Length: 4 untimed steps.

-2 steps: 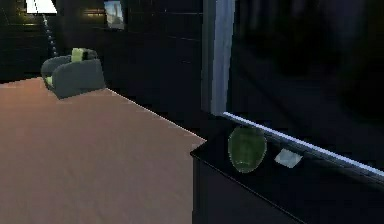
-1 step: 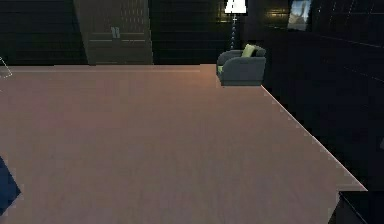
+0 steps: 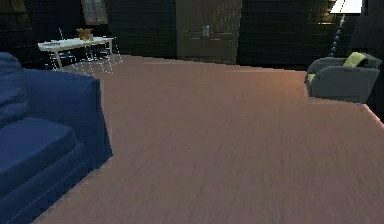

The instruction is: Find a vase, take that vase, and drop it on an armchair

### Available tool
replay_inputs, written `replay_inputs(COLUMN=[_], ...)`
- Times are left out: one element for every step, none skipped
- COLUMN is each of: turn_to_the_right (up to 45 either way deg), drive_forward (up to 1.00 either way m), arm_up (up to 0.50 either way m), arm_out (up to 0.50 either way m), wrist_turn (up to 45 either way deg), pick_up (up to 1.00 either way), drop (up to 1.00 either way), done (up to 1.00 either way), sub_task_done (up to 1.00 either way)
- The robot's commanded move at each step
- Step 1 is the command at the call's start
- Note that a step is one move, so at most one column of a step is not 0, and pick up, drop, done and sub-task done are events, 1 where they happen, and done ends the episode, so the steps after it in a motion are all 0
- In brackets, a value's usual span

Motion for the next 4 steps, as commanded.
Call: replay_inputs(turn_to_the_right=[0.0,0.0,0.0,0.0], drive_forward=[0.0,0.0,0.0,0.0], arm_up=[0.5,0.36,0.0,0.0], arm_out=[0.0,0.0,0.5,0.0], wrist_turn=[0.0,0.0,0.0,45.0], pick_up=[0.0,0.0,0.0,0.0], drop=[0.0,0.0,0.0,0.0], done=[0.0,0.0,0.0,0.0], sub_task_done=[0.0,0.0,0.0,0.0])
